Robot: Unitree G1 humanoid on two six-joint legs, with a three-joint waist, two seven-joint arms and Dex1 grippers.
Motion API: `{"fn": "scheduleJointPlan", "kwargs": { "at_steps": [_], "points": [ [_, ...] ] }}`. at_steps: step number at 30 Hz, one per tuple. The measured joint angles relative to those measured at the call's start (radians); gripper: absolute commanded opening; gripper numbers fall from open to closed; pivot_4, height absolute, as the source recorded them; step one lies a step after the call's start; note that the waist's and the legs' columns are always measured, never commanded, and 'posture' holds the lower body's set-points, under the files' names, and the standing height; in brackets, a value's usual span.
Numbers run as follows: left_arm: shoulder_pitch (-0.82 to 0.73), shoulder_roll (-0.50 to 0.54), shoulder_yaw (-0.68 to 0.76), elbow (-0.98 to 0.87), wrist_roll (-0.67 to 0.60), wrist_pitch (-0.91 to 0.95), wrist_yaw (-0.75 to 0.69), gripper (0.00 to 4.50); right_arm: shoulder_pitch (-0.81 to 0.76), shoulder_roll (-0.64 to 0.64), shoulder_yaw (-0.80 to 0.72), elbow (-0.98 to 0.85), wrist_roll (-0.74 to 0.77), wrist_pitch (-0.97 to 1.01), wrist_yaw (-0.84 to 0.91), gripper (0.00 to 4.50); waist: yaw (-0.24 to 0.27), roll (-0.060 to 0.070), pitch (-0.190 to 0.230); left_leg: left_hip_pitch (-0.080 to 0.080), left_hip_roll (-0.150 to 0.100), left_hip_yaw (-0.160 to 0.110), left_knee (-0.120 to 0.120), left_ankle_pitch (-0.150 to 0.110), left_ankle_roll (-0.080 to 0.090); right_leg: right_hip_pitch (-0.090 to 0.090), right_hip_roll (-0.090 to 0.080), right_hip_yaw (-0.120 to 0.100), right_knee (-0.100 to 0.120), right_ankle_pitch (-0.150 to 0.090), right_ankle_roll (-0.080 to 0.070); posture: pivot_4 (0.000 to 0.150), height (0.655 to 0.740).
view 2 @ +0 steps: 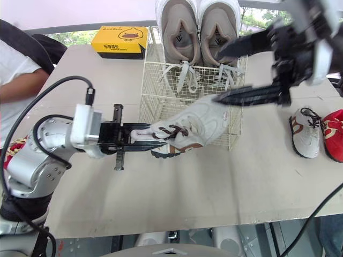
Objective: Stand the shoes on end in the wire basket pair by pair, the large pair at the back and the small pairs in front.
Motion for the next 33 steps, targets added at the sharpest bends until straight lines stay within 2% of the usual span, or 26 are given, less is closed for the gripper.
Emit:
{"fn": "scheduleJointPlan", "kwargs": {
  "at_steps": [3,7,10,13,14,15,16,17,19,20,23,26,27,28,29,32,33],
  "points": [
    [-0.055,-0.031,-0.052,0.071,0.062,-0.081,-0.082,0.48,-0.018,0.045,0.153,0.008,-0.110,0.030,0.066,4.50,-0.005,0.000,0.000,-0.001,0.000,0.001,0.002,0.000,0.000,0.000,-0.001,0.001,0.000,0.000,0.000,0.150,0.7400],
    [-0.094,-0.058,-0.089,0.145,0.126,-0.160,-0.147,0.48,-0.025,0.072,0.256,0.031,-0.208,0.040,0.149,4.50,-0.006,0.000,0.000,-0.003,0.000,0.000,0.001,0.000,0.000,-0.002,-0.001,0.000,0.000,0.000,0.000,0.150,0.7400],
    [-0.143,-0.082,-0.109,0.194,0.177,-0.221,-0.174,0.48,-0.026,0.111,0.313,0.032,-0.276,0.042,0.176,3.76,-0.005,0.000,0.000,-0.005,-0.001,-0.001,0.001,0.000,0.001,-0.004,0.000,-0.002,0.000,0.003,0.004,0.150,0.7400],
    [-0.175,-0.094,-0.125,0.237,0.229,-0.272,-0.193,0.48,-0.025,0.135,0.371,0.030,-0.337,0.027,0.201,2.33,-0.005,0.000,0.000,-0.013,-0.001,-0.002,0.002,0.000,0.000,-0.012,0.000,-0.003,0.001,0.003,0.004,0.150,0.7400],
    [-0.181,-0.101,-0.127,0.251,0.241,-0.287,-0.197,0.48,-0.025,0.138,0.375,0.029,-0.350,0.026,0.210,2.08,-0.005,0.000,0.000,-0.018,-0.001,-0.002,0.003,0.000,0.000,-0.016,0.000,-0.003,0.003,0.003,0.004,0.150,0.7400],
    [-0.187,-0.110,-0.135,0.262,0.258,-0.311,-0.198,0.48,-0.024,0.140,0.380,0.031,-0.368,0.025,0.218,1.63,-0.004,0.000,0.000,-0.018,-0.001,-0.002,0.004,0.001,-0.001,-0.017,0.000,-0.003,0.003,0.003,0.004,0.150,0.7400],
    [-0.194,-0.112,-0.139,0.268,0.263,-0.318,-0.199,0.48,-0.024,0.140,0.380,0.031,-0.375,0.026,0.218,1.53,-0.003,0.000,0.000,-0.018,-0.001,-0.002,0.004,0.002,-0.002,-0.017,0.000,-0.003,0.003,0.003,0.004,0.150,0.7400],
    [-0.203,-0.115,-0.143,0.275,0.272,-0.331,-0.201,0.48,-0.022,0.142,0.380,0.031,-0.388,0.025,0.217,1.18,-0.002,0.000,0.000,-0.018,-0.002,-0.002,0.004,0.002,-0.002,-0.017,0.000,-0.003,0.003,0.003,0.004,0.150,0.7400],
    [-0.210,-0.115,-0.143,0.283,0.267,-0.319,-0.202,1.42,-0.009,0.149,0.364,0.031,-0.396,0.026,0.215,0.60,-0.002,0.000,0.000,-0.018,-0.001,-0.002,0.004,0.000,0.000,-0.017,0.000,-0.003,0.003,0.003,0.004,0.150,0.7400],
    [-0.210,-0.114,-0.142,0.282,0.252,-0.300,-0.202,1.74,0.001,0.150,0.354,0.034,-0.398,0.028,0.213,0.41,-0.002,0.000,0.000,-0.018,-0.001,-0.002,0.004,0.000,0.000,-0.017,0.000,-0.003,0.003,0.003,0.005,0.150,0.7400],
    [-0.199,-0.108,-0.097,0.262,0.133,-0.140,-0.147,3.29,0.043,0.157,0.280,0.047,-0.383,0.049,0.197,0.30,-0.002,0.000,0.000,-0.018,0.000,-0.002,0.004,0.000,0.000,-0.017,0.000,-0.002,0.004,0.003,0.005,0.150,0.7400],
    [-0.178,-0.082,0.038,0.209,-0.133,0.180,0.047,4.38,0.104,0.198,0.137,0.055,-0.313,0.146,0.137,0.29,-0.008,-0.001,0.000,-0.018,0.001,-0.004,0.005,0.000,0.000,-0.016,-0.001,-0.003,0.006,0.003,0.005,0.150,0.7400],
    [-0.155,-0.067,0.095,0.201,-0.231,0.279,0.115,4.49,0.130,0.225,0.080,0.053,-0.281,0.191,0.105,0.29,-0.015,-0.001,-0.001,-0.017,0.002,-0.004,0.005,0.000,0.000,-0.016,-0.001,-0.003,0.009,0.003,0.005,0.150,0.7400],
    [-0.069,-0.044,0.214,0.202,-0.418,0.455,0.263,4.50,0.188,0.284,-0.033,0.049,-0.226,0.291,0.025,0.28,-0.022,-0.001,0.000,-0.015,0.000,-0.005,0.004,0.001,-0.001,-0.017,-0.002,-0.004,0.012,0.003,0.006,0.150,0.7400],
    [-0.044,-0.045,0.233,0.207,-0.449,0.480,0.291,4.50,0.199,0.309,-0.068,0.044,-0.207,0.307,0.011,0.26,-0.025,-0.001,0.000,-0.015,0.001,-0.005,0.005,0.001,-0.001,-0.017,-0.001,-0.004,0.014,0.003,0.006,0.150,0.7400],
    [0.205,-0.048,0.323,0.152,-0.716,0.643,0.484,4.50,0.268,0.519,-0.330,-0.003,-0.119,0.440,-0.166,0.26,-0.038,-0.005,-0.003,-0.014,0.002,-0.007,0.003,0.003,-0.005,-0.017,-0.001,-0.003,0.018,0.002,0.006,0.150,0.7400],
    [0.245,-0.060,0.319,0.135,-0.744,0.666,0.526,4.50,0.271,0.559,-0.377,-0.006,-0.111,0.467,-0.213,0.26,-0.036,-0.004,-0.002,-0.015,0.001,-0.008,0.003,0.004,-0.007,-0.019,-0.001,-0.004,0.019,0.003,0.005,0.150,0.7400]
  ]
}}
